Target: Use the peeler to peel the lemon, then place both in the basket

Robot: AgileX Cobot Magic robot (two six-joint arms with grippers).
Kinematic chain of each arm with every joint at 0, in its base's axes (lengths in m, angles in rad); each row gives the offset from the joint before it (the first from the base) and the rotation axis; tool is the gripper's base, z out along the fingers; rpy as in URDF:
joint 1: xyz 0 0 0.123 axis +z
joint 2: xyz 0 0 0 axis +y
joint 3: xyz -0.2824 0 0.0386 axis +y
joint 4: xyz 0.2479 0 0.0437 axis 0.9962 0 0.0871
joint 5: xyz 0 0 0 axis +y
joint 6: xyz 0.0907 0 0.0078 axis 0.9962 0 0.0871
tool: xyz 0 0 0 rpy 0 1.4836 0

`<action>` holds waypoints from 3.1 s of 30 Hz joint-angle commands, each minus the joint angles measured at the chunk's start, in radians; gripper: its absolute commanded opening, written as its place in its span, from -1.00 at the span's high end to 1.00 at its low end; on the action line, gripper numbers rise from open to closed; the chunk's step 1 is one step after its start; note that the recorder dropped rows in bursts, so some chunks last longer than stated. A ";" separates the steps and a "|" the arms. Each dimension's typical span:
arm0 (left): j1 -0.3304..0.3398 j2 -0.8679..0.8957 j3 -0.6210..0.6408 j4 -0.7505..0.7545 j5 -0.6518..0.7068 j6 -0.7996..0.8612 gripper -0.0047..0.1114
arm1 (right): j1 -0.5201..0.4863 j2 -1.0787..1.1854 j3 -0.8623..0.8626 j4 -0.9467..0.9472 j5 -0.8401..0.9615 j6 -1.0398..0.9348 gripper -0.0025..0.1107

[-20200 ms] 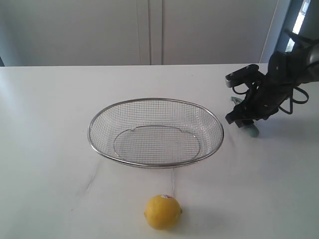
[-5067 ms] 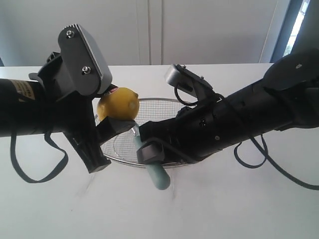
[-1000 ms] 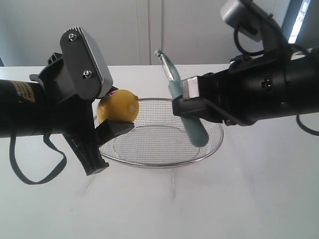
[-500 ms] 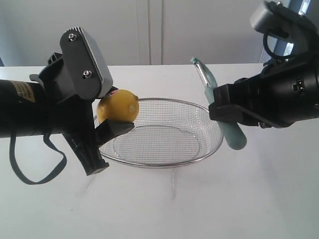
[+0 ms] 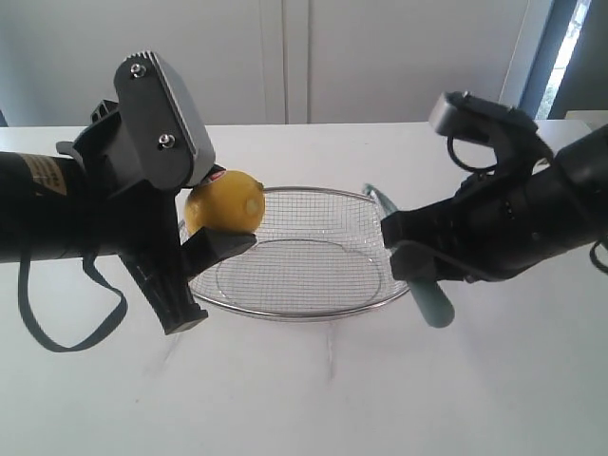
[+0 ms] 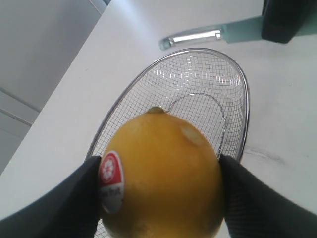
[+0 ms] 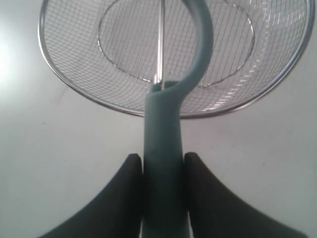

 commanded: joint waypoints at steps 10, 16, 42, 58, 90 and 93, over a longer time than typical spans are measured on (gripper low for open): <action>0.003 -0.017 0.004 -0.010 -0.015 -0.002 0.92 | -0.007 0.067 0.100 0.412 -0.018 -0.345 0.96; 0.003 -0.017 0.004 -0.010 -0.015 -0.002 0.92 | 0.003 0.096 0.100 0.574 0.032 -0.478 0.96; 0.003 -0.017 0.004 -0.010 -0.015 -0.002 0.92 | 0.116 0.124 0.097 0.827 0.062 -0.621 0.96; 0.003 -0.017 0.004 -0.010 -0.015 -0.002 0.92 | 0.113 -0.058 0.097 0.759 -0.020 -0.588 0.96; 0.001 -0.033 -0.018 -0.025 0.073 -0.038 0.92 | 0.029 -0.176 -0.090 -0.225 -0.599 -0.261 0.96; 0.012 -0.055 -0.047 -0.025 0.139 -0.052 0.92 | 0.029 -0.129 -0.090 -0.225 -0.633 -0.261 0.96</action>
